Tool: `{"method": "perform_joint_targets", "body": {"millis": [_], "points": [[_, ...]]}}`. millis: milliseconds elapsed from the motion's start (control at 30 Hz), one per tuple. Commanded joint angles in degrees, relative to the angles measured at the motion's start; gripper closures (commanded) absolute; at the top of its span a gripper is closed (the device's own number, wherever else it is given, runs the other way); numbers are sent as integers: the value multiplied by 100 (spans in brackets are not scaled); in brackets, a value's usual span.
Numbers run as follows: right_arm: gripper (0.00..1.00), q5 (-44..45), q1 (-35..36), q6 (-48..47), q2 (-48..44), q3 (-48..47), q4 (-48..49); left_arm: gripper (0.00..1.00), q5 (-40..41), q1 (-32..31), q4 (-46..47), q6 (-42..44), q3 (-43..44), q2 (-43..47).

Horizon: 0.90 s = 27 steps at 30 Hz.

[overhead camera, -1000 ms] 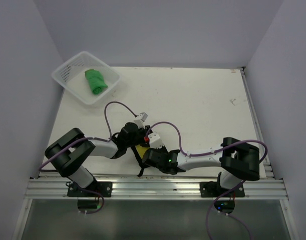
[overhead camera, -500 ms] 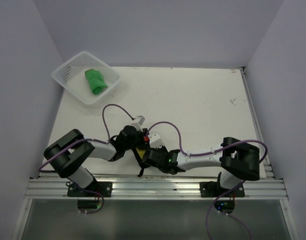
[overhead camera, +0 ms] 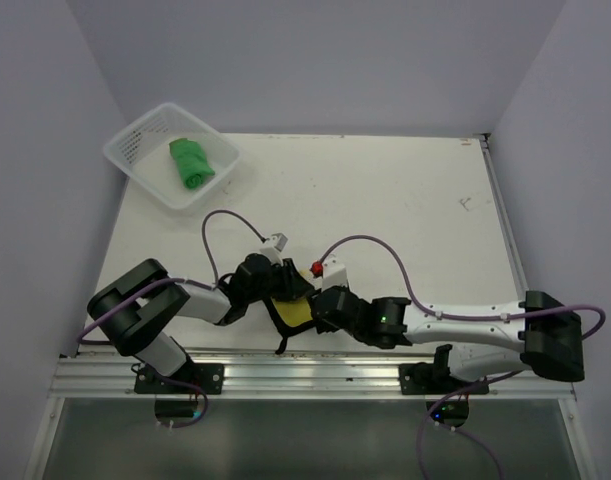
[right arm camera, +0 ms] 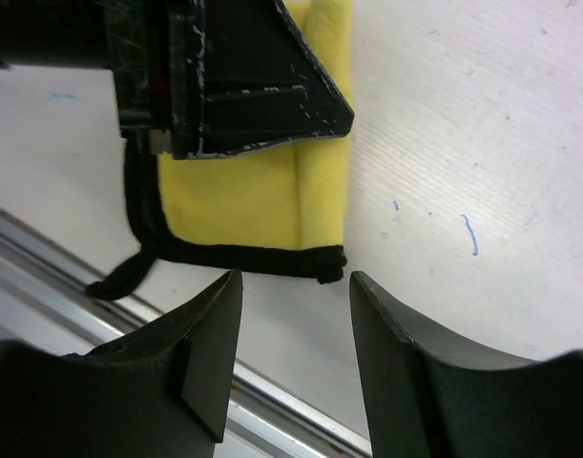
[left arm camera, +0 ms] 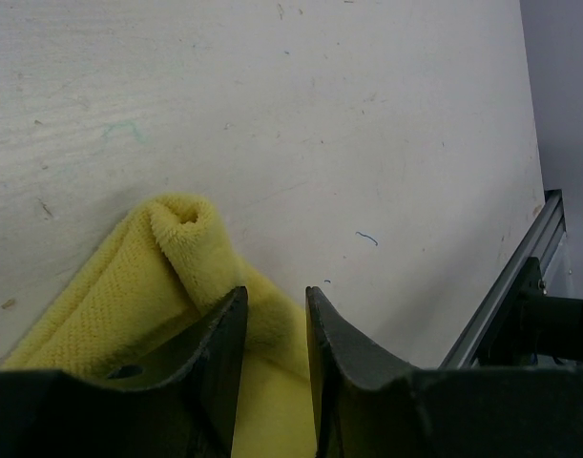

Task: Roll the towels
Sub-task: Roll the towel

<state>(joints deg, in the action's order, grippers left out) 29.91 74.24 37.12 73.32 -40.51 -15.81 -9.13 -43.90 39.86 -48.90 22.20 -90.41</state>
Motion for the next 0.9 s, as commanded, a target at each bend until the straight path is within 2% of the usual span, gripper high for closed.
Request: {"method": "perform_joint_targets", "body": {"millis": [0, 367, 467, 867], "points": [[47, -494, -242, 338, -353, 218, 235, 65, 192, -13, 92, 83, -172, -20], [48, -1891, -1630, 1814, -916, 1001, 1027, 65, 192, -40, 224, 74, -338, 24], [48, -2296, -1877, 2209, -890, 1334, 1614, 65, 209, -40, 242, 74, -374, 24], [51, -2789, -1957, 2695, -169, 1836, 2627, 65, 192, -40, 259, 65, -400, 6]]}}
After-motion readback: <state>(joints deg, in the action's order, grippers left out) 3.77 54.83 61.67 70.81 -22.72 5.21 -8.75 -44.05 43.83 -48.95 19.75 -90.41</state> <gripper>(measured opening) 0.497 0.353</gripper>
